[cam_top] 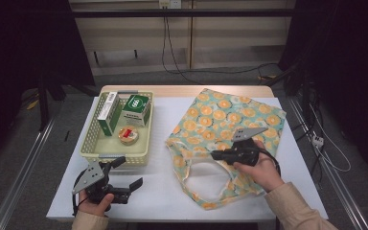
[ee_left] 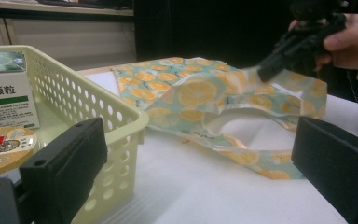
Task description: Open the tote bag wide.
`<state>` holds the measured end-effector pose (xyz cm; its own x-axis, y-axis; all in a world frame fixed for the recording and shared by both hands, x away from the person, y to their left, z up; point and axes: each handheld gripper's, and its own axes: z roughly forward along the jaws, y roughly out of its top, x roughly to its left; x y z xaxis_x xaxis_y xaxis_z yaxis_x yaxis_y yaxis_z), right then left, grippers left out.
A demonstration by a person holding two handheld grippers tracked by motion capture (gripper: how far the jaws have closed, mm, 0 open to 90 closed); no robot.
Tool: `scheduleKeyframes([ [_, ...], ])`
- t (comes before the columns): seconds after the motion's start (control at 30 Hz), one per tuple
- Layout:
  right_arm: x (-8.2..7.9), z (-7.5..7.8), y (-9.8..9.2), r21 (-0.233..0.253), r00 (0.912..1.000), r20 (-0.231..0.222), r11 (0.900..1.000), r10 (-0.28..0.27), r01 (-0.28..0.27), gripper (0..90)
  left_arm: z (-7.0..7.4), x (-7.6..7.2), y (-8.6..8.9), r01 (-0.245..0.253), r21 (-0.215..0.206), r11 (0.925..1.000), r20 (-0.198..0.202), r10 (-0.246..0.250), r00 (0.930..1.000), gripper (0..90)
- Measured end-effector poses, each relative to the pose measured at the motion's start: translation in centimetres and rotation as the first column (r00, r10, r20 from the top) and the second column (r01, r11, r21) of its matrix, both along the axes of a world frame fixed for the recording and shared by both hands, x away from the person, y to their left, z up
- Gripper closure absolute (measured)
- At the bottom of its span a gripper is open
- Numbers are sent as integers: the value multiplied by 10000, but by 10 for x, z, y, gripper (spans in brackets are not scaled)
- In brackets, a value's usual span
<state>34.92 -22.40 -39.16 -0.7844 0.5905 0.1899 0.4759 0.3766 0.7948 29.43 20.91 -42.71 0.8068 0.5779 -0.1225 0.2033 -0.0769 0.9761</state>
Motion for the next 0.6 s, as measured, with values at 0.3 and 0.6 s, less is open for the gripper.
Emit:
scheduleKeyframes([
  [0.3,34,-3,-38,16,9930,-29,9930,-1184,1184,885,-1,1,1,-12,-30,10000,-12,12,10000,30],
  [0.6,69,-17,-66,787,9838,-415,9810,-1745,1774,886,-1,1,2,6,8,10000,-21,-6,10000,31],
])
